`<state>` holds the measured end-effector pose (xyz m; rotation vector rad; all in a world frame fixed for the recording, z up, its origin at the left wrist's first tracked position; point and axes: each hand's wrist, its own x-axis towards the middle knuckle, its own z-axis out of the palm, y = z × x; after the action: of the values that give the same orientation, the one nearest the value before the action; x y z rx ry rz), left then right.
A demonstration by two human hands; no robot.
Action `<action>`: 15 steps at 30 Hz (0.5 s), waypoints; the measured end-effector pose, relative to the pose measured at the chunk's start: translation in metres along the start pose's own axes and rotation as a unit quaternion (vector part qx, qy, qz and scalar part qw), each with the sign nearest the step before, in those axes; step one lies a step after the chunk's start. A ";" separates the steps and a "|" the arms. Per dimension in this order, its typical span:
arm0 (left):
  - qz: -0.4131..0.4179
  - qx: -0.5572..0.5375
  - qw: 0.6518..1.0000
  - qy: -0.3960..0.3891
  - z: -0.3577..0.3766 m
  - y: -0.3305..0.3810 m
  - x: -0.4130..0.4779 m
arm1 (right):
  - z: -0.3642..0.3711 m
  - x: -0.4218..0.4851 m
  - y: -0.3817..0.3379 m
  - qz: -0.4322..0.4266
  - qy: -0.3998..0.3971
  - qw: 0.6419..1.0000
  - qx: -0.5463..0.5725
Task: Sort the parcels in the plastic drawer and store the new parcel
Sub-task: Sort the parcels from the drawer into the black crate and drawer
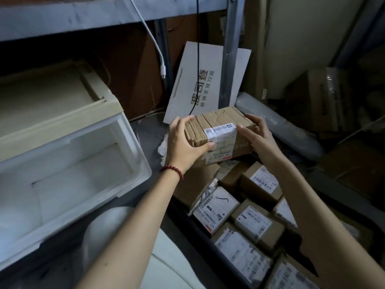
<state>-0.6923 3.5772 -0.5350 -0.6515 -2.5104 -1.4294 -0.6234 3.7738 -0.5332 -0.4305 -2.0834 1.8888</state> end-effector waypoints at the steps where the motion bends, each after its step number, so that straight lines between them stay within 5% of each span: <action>1: -0.007 -0.008 1.000 -0.013 0.009 -0.002 0.004 | -0.005 0.002 0.006 0.005 0.006 1.000 0.003; 15: -0.040 -0.048 0.968 -0.241 0.102 -0.040 0.083 | -0.029 0.034 0.087 0.042 0.147 0.988 0.039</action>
<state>-0.7781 3.6701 -0.5890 -1.0380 -2.8652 -1.5860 -0.6410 3.8221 -0.6164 -0.7387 -1.8197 1.8170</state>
